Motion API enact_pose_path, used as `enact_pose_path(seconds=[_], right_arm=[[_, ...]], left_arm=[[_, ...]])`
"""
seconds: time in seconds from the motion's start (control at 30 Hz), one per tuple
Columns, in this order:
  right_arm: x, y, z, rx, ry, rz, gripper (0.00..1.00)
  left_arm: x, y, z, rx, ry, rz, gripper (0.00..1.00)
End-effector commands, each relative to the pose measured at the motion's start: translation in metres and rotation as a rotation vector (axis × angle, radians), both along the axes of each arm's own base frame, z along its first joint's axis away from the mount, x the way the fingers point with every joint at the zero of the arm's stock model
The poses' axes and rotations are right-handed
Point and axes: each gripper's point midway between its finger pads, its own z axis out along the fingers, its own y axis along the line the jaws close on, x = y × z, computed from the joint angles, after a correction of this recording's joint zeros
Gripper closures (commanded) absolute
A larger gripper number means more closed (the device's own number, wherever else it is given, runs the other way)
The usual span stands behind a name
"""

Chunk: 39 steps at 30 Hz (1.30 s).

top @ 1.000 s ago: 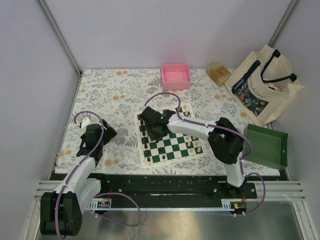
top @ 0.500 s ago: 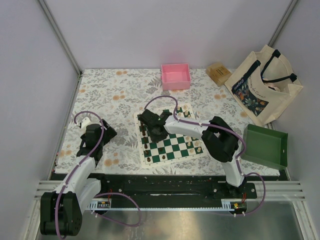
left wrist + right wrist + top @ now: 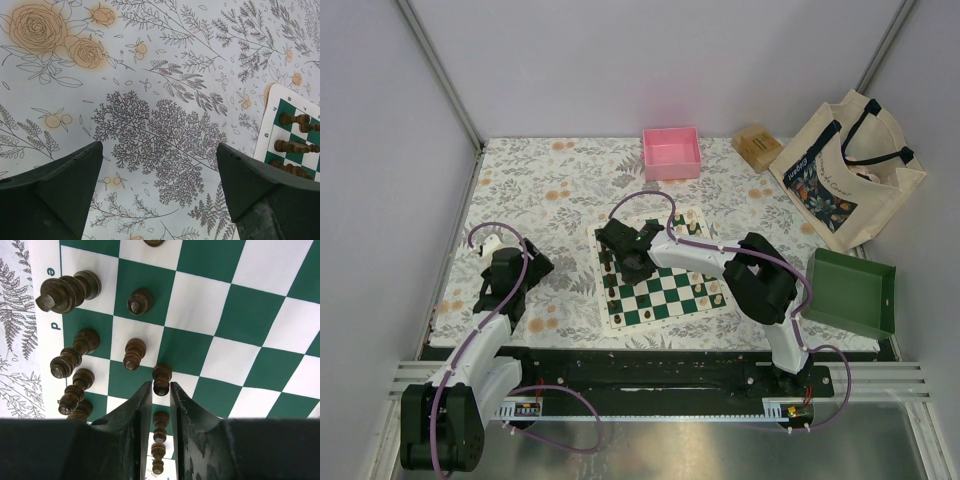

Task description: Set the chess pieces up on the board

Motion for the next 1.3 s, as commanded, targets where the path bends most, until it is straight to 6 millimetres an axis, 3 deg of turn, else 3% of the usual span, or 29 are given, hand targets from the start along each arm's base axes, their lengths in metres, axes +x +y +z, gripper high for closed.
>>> enact_pose_path(seconds=[0.0,0.1,0.67,0.9,1.27], right_arm=[[0.009,0.009,0.012,0.023,-0.045,-0.005,0.66],[0.010,0.008,0.011,0.018,-0.050,-0.006,0.62],[0.013,0.011,0.006,0.009,-0.051,0.003,0.70],[0.013,0.010,0.013,0.017,-0.059,0.008,0.80],[0.000,0.014,0.024,0.079,-0.035,0.013,0.80]], left_arm=[[0.008,-0.001,0.009,0.001,-0.042,-0.010,0.01],[0.008,-0.001,0.009,0.001,-0.045,-0.010,0.01],[0.008,-0.001,0.009,0.001,-0.044,-0.010,0.01],[0.008,-0.001,0.009,0.000,-0.044,-0.009,0.01],[0.009,-0.002,0.010,-0.001,-0.048,-0.012,0.01]])
